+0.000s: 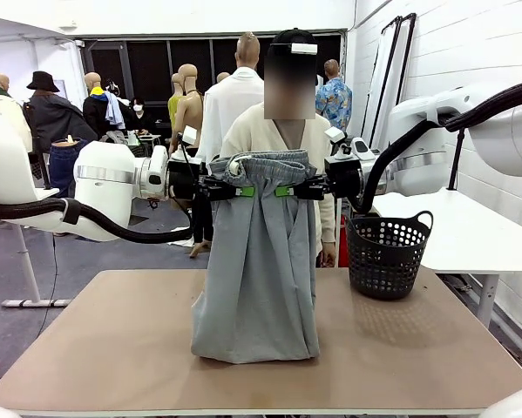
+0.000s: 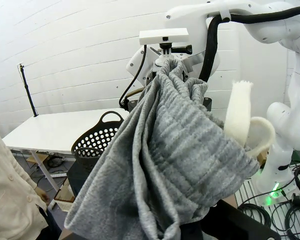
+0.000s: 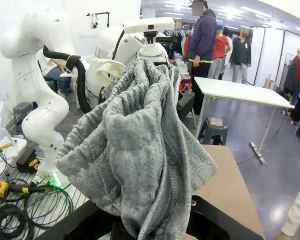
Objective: Fold the training pants.
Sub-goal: Fold the Training pants in half.
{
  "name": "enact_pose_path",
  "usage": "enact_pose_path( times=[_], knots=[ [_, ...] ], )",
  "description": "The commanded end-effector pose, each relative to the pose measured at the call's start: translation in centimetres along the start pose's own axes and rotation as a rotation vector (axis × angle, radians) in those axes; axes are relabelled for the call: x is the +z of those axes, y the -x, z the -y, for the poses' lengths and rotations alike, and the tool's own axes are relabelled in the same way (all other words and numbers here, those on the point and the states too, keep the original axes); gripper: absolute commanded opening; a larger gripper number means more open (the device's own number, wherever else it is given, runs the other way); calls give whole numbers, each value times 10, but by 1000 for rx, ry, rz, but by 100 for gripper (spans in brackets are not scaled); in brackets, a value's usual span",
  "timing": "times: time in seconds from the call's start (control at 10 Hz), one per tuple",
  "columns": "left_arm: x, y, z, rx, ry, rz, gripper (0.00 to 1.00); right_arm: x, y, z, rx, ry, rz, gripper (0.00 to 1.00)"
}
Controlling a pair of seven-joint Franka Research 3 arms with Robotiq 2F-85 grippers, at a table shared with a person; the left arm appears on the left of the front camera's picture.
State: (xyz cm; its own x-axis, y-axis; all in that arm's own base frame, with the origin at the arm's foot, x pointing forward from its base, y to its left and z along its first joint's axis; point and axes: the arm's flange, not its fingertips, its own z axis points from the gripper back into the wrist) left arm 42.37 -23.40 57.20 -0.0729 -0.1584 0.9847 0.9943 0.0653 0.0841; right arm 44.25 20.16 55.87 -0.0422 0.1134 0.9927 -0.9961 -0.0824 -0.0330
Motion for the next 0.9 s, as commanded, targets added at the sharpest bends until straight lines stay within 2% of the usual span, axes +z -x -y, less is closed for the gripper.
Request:
enact_pose_path(
  times=[0.0,0.6,0.8],
  knots=[
    [2,-2,5,9,2,30,0,-1,-3,-3,-3,-1,25,0],
    [2,-2,5,9,2,30,0,-1,-3,-3,-3,-1,25,0],
    [3,3,-10,22,-5,7,0,0,0,0,0,0,0,0]
  ],
)
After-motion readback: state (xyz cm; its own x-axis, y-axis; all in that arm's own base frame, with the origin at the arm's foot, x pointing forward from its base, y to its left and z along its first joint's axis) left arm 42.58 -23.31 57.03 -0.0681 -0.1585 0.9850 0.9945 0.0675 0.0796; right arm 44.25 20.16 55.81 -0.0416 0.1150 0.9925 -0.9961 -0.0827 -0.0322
